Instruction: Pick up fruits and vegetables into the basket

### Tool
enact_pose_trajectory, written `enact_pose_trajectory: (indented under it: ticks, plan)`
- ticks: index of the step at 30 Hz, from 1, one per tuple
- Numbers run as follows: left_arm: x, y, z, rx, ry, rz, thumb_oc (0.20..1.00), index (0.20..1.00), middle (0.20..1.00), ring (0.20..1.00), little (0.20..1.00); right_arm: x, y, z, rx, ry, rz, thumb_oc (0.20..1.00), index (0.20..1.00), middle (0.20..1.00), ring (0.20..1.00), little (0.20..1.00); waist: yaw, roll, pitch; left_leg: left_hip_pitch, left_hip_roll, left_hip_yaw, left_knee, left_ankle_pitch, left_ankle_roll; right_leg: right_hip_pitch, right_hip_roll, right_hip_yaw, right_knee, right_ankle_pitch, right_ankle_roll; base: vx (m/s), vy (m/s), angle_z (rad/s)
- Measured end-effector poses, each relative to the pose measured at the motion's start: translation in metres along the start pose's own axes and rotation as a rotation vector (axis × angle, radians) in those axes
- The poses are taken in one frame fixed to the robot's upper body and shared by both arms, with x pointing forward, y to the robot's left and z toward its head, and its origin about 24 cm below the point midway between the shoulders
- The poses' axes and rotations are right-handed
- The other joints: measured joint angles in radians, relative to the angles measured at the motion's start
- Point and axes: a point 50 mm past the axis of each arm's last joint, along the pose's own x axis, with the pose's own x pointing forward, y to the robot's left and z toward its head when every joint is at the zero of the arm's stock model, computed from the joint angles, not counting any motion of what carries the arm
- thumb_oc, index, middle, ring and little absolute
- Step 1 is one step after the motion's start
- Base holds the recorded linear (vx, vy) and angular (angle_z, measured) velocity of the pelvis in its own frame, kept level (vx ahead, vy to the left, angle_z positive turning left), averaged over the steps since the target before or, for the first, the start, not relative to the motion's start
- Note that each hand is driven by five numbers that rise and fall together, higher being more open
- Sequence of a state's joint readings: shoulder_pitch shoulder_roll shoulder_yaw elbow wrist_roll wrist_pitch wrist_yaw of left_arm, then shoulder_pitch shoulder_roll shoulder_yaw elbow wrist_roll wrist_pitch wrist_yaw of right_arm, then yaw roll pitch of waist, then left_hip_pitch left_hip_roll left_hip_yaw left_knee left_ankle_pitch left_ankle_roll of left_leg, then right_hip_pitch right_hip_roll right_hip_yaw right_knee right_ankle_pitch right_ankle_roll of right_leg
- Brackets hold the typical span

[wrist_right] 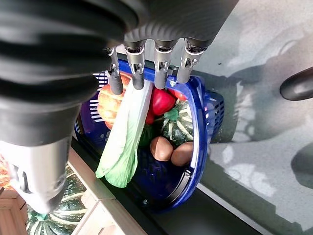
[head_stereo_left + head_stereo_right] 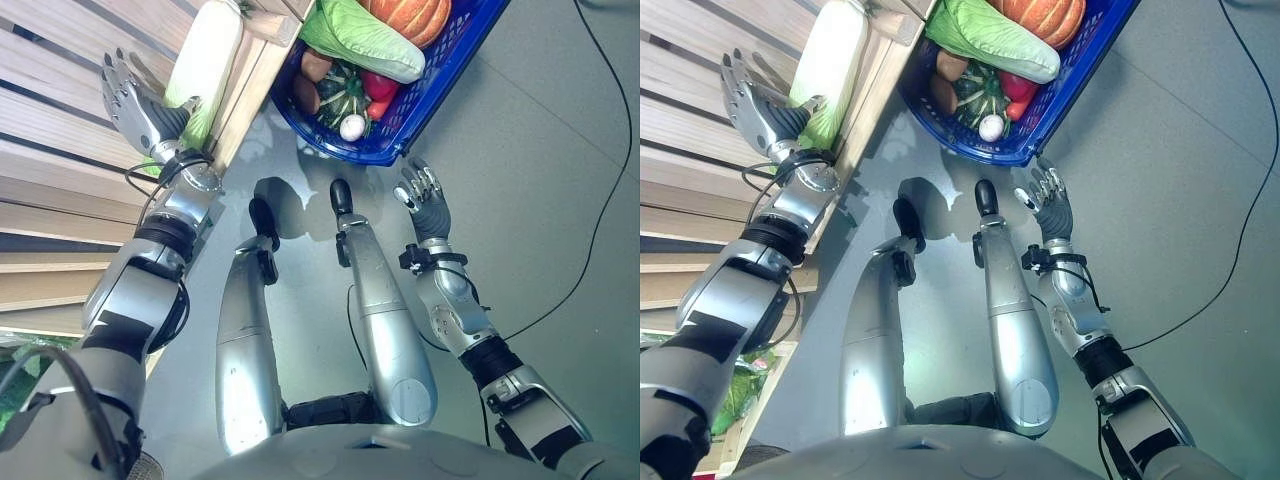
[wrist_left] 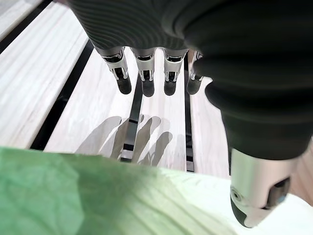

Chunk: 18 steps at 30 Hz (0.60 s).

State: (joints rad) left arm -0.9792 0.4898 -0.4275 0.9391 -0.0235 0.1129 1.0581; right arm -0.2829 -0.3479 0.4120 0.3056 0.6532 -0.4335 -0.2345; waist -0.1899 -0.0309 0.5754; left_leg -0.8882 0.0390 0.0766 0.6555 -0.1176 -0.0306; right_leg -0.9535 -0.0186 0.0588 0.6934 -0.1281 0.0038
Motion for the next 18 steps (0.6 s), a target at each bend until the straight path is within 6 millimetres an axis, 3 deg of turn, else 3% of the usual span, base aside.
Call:
enact_pose_trajectory:
  ticks: [4,5,6,7,11,18]
  plan:
    - [-0.003,-0.004,-0.004,0.043,0.045,-0.039,1.000,1.000,1.000,1.000,1.000,0.001,0.005,0.004,0.025,-0.017,0.012,1.000,1.000,1.000,1.000,1.000,-0.001,-0.002,0.000,-0.004,0.000,-0.002,-0.007,0.000,0.000,-0.001,0.000,-0.004,-0.011,0.000,0.000,0.00,0.000,0.00]
    - [-0.004,-0.005,-0.005,0.056,0.050,-0.047,0.564,0.564,0.564,0.564,0.564,0.001,0.006,0.005,0.028,-0.020,0.014,1.000,1.000,1.000,1.000,1.000,-0.002,-0.002,0.000,-0.006,0.000,-0.004,-0.007,0.001,0.000,-0.001,0.000,-0.006,-0.012,0.000,0.000,0.00,0.000,0.00]
    - [-0.004,-0.006,-0.005,0.072,0.052,-0.060,0.341,0.341,0.341,0.341,0.341,0.002,0.007,0.006,0.033,-0.027,0.019,1.000,1.000,1.000,1.000,1.000,-0.002,-0.003,0.000,-0.008,0.000,-0.005,-0.007,0.001,0.000,-0.002,0.000,-0.008,-0.012,0.000,0.000,0.01,-0.014,0.04]
    - [-0.006,-0.007,-0.005,0.085,0.047,-0.073,0.200,0.200,0.200,0.200,0.200,0.003,0.009,0.008,0.038,-0.034,0.024,1.000,1.000,1.000,1.000,1.000,-0.001,-0.003,0.000,-0.009,0.000,-0.007,-0.006,0.001,0.000,-0.003,-0.001,-0.009,-0.012,0.000,0.000,0.01,-0.016,0.04]
    - [-0.015,-0.015,-0.005,0.144,0.018,-0.142,0.200,0.200,0.200,0.200,0.200,0.008,0.015,0.014,0.046,-0.056,0.041,1.000,1.000,1.000,1.000,1.000,0.004,-0.003,-0.001,-0.013,0.001,-0.007,-0.005,0.001,0.000,-0.007,0.000,-0.010,-0.011,0.000,0.000,0.00,0.000,0.00]
    - [-0.010,-0.012,-0.002,0.167,-0.027,-0.142,0.200,0.200,0.200,0.200,0.200,0.009,0.016,0.014,0.046,-0.048,0.047,1.000,1.000,1.000,1.000,1.000,0.002,-0.003,-0.001,-0.027,0.010,-0.003,0.002,0.003,-0.002,-0.022,0.008,-0.007,-0.011,0.004,0.003,0.00,-0.009,-0.03]
